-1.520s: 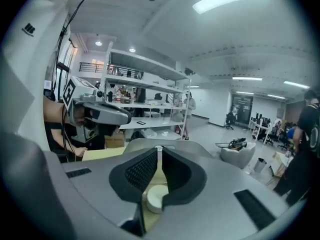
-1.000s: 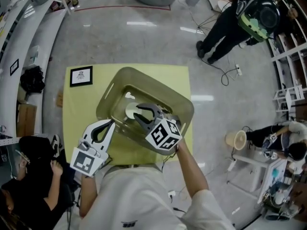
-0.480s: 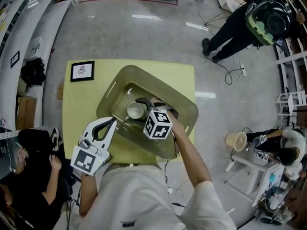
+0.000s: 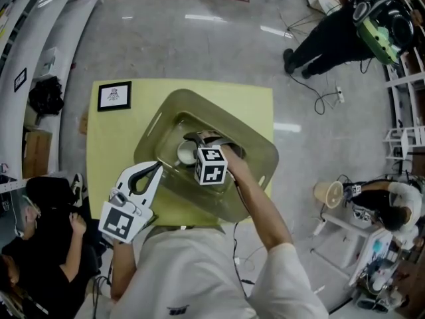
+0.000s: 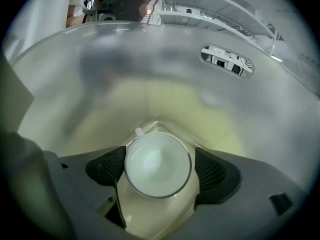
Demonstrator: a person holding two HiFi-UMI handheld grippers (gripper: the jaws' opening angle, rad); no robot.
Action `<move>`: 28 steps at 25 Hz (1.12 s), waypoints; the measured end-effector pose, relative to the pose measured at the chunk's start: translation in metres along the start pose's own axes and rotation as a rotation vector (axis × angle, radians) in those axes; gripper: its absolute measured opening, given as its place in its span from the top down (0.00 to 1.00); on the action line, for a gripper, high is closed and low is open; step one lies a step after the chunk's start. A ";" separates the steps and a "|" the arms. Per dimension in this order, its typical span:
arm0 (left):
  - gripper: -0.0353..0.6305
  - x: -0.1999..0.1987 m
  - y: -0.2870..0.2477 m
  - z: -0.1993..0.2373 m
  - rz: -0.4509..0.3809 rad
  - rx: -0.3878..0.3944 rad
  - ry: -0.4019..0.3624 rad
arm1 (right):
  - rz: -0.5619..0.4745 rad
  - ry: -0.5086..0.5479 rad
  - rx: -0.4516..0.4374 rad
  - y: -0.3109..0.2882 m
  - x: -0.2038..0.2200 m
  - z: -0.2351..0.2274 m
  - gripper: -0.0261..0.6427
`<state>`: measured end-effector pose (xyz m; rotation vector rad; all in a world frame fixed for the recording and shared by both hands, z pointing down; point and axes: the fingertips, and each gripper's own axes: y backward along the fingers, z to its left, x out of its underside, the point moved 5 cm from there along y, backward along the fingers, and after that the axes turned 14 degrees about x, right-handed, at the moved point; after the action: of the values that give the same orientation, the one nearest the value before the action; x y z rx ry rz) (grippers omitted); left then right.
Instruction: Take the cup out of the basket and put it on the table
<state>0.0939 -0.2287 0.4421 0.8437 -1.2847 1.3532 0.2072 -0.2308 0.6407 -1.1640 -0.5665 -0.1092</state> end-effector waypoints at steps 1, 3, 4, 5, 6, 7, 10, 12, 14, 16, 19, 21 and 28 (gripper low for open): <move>0.95 0.000 0.000 0.001 0.001 0.000 0.000 | 0.002 0.004 -0.002 -0.003 0.001 0.001 0.34; 0.95 0.000 0.000 0.002 0.001 0.001 0.000 | 0.003 0.003 -0.007 -0.007 0.002 0.002 0.34; 0.95 0.000 -0.001 0.002 0.002 0.002 0.002 | 0.000 -0.003 -0.013 -0.008 0.002 0.002 0.34; 0.95 0.000 -0.001 0.003 0.002 0.002 0.006 | -0.003 -0.010 -0.018 -0.007 0.002 0.002 0.34; 0.95 0.000 -0.002 0.003 0.002 0.003 0.009 | -0.006 -0.016 -0.020 -0.007 0.002 0.001 0.34; 0.95 0.001 -0.002 0.003 0.004 0.004 0.010 | -0.009 -0.020 -0.020 -0.007 0.003 0.001 0.34; 0.95 0.002 -0.004 0.002 0.004 0.010 0.010 | -0.019 -0.025 -0.025 -0.008 0.003 -0.001 0.34; 0.95 0.002 -0.005 0.002 0.003 0.013 0.008 | -0.017 -0.024 -0.027 -0.008 0.003 -0.001 0.34; 0.95 0.002 -0.005 0.002 0.005 0.015 0.003 | -0.012 -0.023 -0.029 -0.007 0.003 -0.001 0.34; 0.95 0.002 -0.005 0.001 0.009 0.014 0.002 | -0.006 -0.025 -0.031 -0.006 0.003 0.000 0.34; 0.95 0.002 -0.004 0.001 0.004 0.010 0.004 | 0.001 -0.022 -0.023 -0.008 0.004 0.000 0.34; 0.95 0.002 -0.003 0.001 0.002 0.009 0.003 | 0.009 -0.022 -0.022 -0.007 0.005 0.000 0.34; 0.95 0.002 0.000 -0.002 0.004 0.008 0.001 | 0.014 -0.056 -0.016 0.006 0.002 -0.004 0.34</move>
<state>0.0935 -0.2262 0.4440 0.8462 -1.2814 1.3624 0.2121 -0.2315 0.6357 -1.1893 -0.6071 -0.0693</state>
